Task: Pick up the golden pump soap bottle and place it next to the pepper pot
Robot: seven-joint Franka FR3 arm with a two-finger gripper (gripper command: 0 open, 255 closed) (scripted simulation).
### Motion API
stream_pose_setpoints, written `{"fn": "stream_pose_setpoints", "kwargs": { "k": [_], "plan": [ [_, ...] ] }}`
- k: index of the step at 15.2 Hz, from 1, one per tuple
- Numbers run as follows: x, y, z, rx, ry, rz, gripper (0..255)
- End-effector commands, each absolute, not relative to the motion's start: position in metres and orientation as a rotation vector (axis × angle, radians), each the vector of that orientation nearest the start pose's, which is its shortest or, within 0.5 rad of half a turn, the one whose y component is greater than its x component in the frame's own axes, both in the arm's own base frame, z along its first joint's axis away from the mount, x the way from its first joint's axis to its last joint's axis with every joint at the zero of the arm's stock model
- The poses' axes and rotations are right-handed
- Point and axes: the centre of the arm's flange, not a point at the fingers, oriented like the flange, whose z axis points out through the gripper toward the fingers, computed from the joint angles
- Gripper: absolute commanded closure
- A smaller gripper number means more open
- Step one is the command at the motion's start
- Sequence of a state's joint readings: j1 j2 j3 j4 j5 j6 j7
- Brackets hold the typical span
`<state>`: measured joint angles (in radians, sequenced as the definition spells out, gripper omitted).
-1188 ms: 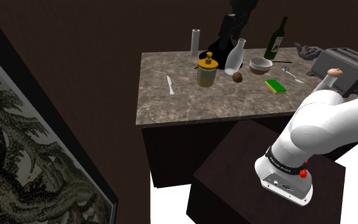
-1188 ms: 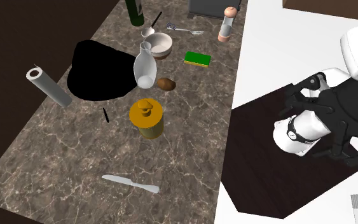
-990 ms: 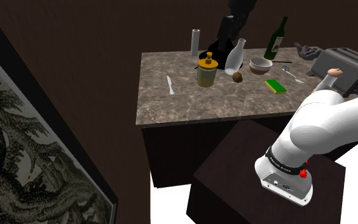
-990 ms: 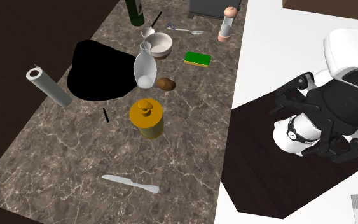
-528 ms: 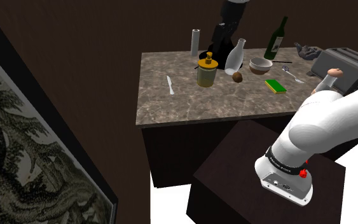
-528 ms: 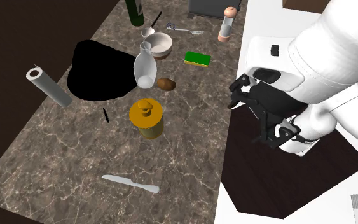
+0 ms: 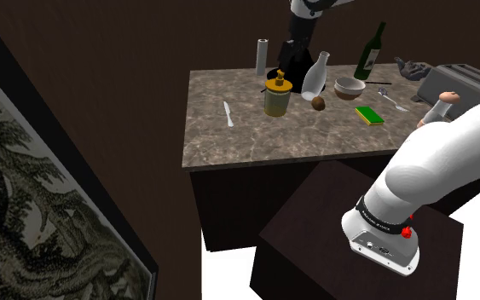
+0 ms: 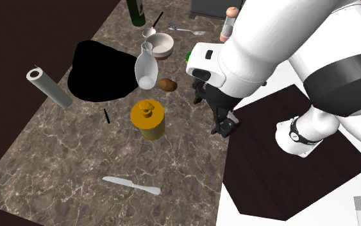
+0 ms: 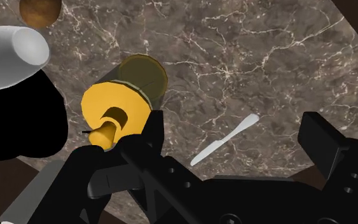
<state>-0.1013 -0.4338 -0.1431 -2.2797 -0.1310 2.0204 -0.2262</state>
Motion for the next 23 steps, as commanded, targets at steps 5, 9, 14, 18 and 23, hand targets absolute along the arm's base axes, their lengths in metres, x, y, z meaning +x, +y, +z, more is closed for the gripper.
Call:
{"fn": "stream_pose_setpoints", "kwargs": {
  "k": [5,9,14,18,23],
  "plan": [
    [0.468,-0.177,0.503,-3.240,-0.044,-0.254,0],
    [0.496,-0.214,0.481,-3.245,-0.034,-0.257,0],
    [0.532,-0.262,0.453,-3.251,-0.021,-0.261,0],
    [0.549,-0.284,0.436,-3.254,-0.015,-0.263,0],
    [0.553,-0.287,0.410,-3.254,-0.015,-0.263,0]
  ]
}}
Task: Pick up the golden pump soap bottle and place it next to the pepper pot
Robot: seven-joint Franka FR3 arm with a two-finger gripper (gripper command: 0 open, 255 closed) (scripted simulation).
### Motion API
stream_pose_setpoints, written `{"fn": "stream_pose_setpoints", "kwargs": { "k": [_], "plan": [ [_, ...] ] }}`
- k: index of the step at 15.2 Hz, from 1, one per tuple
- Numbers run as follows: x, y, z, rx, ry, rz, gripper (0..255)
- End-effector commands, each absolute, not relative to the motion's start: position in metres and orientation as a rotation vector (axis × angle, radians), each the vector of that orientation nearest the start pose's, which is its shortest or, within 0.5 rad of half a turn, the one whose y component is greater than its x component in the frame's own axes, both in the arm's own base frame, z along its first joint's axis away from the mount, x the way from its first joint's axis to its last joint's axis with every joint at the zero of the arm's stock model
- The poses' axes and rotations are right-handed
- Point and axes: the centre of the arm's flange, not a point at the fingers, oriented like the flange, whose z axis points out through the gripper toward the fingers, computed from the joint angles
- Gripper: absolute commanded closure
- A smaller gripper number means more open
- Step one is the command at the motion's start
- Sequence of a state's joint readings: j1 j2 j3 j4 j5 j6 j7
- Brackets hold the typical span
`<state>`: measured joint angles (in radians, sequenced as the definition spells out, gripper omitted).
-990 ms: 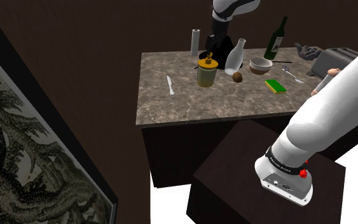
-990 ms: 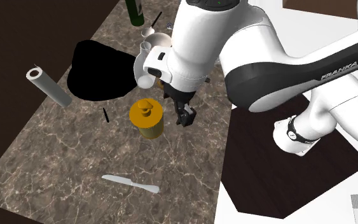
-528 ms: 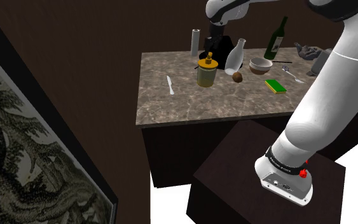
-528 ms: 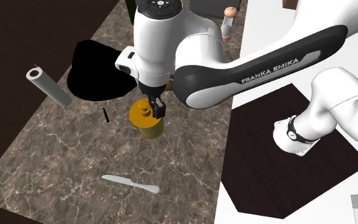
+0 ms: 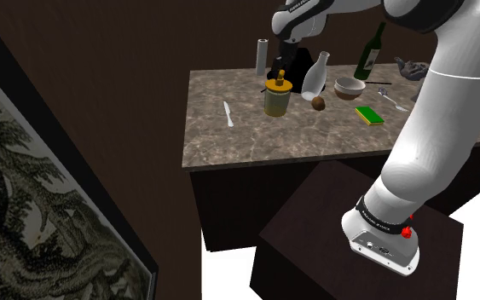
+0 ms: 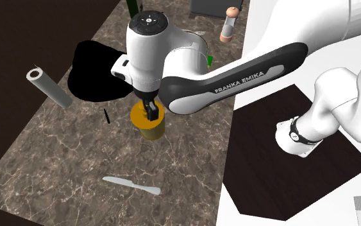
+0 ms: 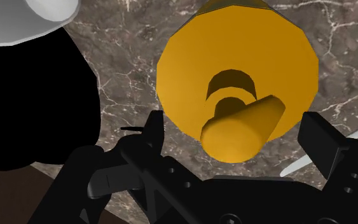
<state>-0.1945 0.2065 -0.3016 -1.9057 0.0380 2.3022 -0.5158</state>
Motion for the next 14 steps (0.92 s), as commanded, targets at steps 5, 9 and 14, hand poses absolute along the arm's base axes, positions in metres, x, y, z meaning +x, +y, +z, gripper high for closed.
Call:
{"fn": "stream_pose_setpoints", "kwargs": {
  "k": [5,9,14],
  "plan": [
    [0.5543,-0.2883,0.4017,-3.254,-0.015,-0.263,0],
    [0.5543,-0.2883,0.4018,-3.254,-0.015,-0.263,0],
    [0.5543,-0.2883,0.4018,-3.254,-0.015,-0.263,255]
  ]
}}
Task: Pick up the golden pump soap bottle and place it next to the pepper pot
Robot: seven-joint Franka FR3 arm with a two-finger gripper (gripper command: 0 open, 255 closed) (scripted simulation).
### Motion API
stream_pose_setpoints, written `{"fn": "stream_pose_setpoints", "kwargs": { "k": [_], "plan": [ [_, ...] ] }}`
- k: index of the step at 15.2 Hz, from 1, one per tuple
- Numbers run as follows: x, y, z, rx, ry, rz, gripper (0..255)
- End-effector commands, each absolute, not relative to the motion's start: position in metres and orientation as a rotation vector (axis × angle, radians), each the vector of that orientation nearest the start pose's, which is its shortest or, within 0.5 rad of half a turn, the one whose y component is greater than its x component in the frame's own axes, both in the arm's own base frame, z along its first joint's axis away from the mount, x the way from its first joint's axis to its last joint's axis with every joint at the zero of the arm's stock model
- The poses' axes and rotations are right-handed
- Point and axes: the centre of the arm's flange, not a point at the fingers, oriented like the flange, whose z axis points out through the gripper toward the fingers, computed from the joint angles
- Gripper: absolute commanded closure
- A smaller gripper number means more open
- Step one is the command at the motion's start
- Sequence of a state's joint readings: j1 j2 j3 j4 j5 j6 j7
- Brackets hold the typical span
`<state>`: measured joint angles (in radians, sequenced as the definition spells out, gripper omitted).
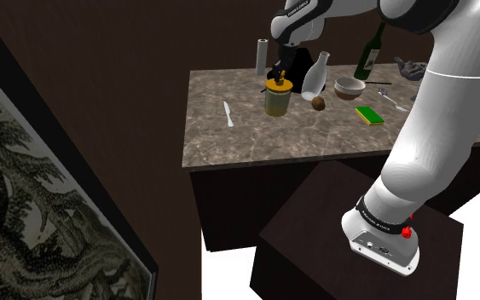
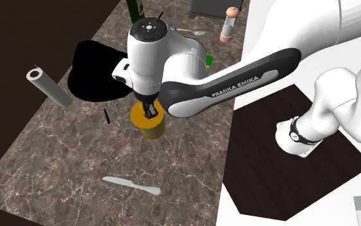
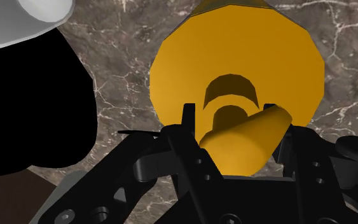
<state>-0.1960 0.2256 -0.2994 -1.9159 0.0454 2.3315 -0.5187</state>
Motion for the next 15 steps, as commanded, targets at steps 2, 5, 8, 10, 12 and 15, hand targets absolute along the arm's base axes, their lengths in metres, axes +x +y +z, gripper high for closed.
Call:
{"fn": "stream_pose_setpoints", "kwargs": {
  "k": [2,5,8,10,12,15],
  "plan": [
    [0.554,-0.288,0.402,-3.254,-0.015,-0.263,255],
    [0.554,-0.288,0.402,-3.254,-0.015,-0.263,255],
    [0.554,-0.288,0.418,-3.254,-0.015,-0.263,255],
    [0.554,-0.288,0.428,-3.254,-0.015,-0.263,255],
    [0.554,-0.288,0.439,-3.254,-0.015,-0.263,255],
    [0.554,-0.288,0.455,-3.254,-0.015,-0.263,255]
  ]
}}
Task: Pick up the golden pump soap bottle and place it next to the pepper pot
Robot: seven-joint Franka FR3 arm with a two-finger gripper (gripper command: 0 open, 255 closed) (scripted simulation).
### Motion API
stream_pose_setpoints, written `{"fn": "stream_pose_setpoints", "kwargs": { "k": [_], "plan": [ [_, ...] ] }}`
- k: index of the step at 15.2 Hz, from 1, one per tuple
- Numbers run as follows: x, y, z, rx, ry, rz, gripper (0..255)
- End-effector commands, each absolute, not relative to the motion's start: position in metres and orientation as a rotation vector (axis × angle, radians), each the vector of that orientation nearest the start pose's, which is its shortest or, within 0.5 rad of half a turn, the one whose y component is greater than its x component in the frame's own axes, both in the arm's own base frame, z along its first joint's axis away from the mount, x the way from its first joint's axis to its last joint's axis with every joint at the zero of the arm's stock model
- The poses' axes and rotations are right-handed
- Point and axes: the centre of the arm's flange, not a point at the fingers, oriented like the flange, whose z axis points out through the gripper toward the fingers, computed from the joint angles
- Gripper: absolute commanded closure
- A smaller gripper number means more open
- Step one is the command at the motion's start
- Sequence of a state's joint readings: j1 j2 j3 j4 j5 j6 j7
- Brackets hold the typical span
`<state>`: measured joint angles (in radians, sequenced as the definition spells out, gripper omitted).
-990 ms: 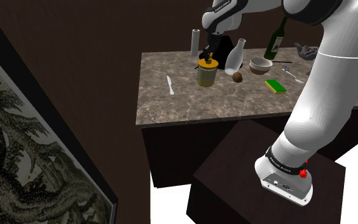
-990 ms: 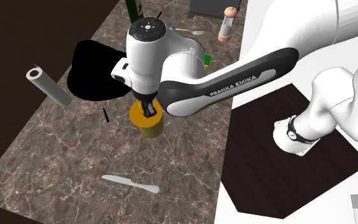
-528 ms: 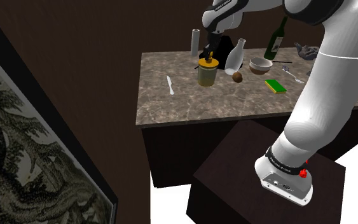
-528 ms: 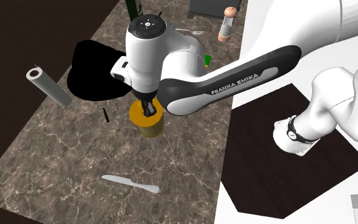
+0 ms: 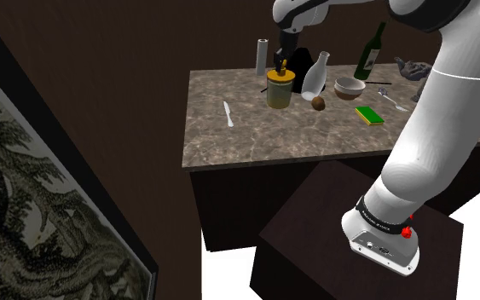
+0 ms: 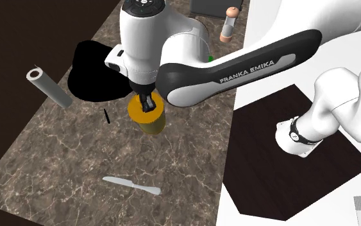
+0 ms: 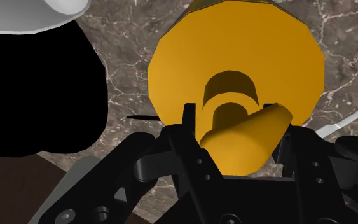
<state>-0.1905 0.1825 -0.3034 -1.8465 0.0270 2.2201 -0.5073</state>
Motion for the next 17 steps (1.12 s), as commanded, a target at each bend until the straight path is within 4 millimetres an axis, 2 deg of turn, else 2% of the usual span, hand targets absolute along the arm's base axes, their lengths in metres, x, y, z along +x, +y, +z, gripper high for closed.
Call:
{"fn": "stream_pose_setpoints", "kwargs": {
  "k": [1,17],
  "plan": [
    [0.554,-0.288,0.460,-3.254,-0.015,-0.263,255],
    [0.554,-0.288,0.544,-3.254,-0.015,-0.263,255]
  ]
}}
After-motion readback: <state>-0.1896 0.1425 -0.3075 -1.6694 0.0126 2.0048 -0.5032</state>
